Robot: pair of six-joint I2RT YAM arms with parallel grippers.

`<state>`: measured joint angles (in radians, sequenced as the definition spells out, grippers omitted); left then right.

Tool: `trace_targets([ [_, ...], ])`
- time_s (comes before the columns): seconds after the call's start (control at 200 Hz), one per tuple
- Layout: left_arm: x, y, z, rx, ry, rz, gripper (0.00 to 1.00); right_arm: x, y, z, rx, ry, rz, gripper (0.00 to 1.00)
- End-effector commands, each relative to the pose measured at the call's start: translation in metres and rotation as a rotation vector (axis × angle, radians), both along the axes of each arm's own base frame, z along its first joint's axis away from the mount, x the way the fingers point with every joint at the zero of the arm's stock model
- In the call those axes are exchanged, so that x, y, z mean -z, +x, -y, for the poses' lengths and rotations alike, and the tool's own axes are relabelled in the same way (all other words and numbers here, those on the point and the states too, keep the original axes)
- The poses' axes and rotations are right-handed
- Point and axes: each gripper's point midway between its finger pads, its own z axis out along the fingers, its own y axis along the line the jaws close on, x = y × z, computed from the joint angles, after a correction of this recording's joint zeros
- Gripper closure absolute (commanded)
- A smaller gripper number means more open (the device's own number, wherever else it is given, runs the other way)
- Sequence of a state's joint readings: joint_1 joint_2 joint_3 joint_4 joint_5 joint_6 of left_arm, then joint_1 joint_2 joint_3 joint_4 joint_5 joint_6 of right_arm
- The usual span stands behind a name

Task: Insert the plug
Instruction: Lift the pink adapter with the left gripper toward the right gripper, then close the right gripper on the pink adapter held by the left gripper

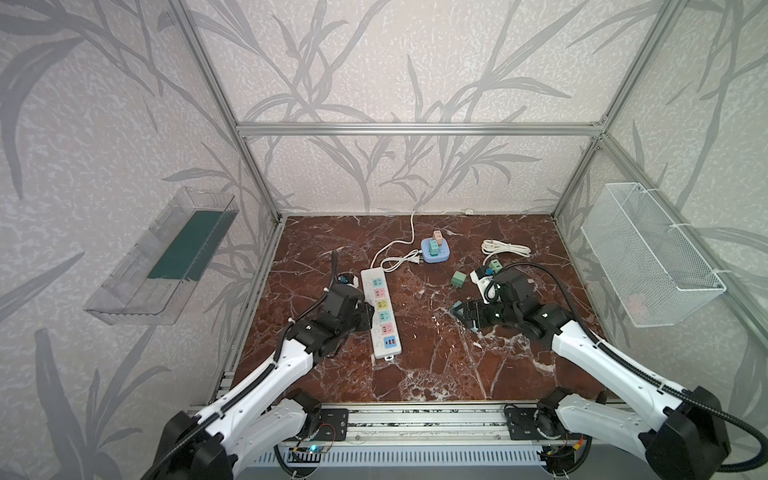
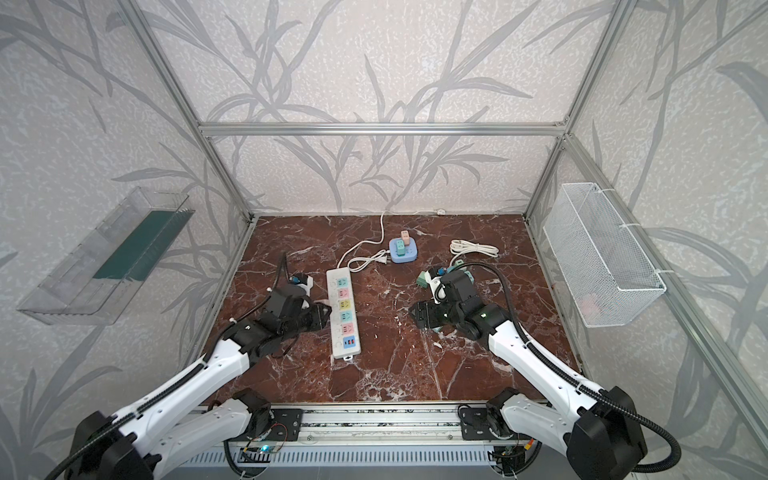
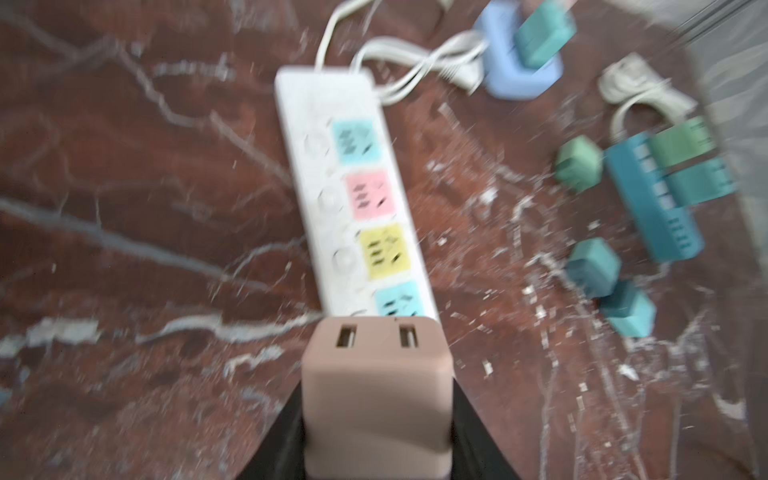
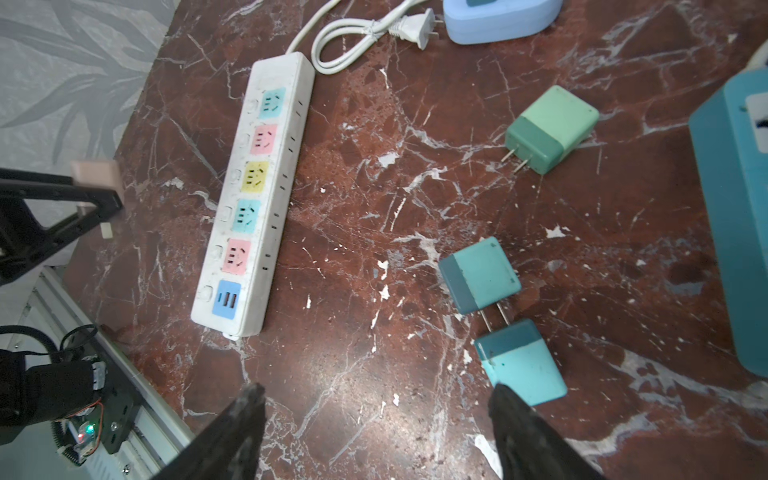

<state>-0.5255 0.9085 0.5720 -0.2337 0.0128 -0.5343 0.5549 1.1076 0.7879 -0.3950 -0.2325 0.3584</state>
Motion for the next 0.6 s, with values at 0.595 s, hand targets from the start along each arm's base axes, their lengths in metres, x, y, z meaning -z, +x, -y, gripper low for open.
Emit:
trace_targets([
  [0.595,-0.040,-0.017,0.134,0.594,0.254,0.737,0.80,-0.080,-0.012,-0.057,-0.140,0.079,0.037,0.42],
])
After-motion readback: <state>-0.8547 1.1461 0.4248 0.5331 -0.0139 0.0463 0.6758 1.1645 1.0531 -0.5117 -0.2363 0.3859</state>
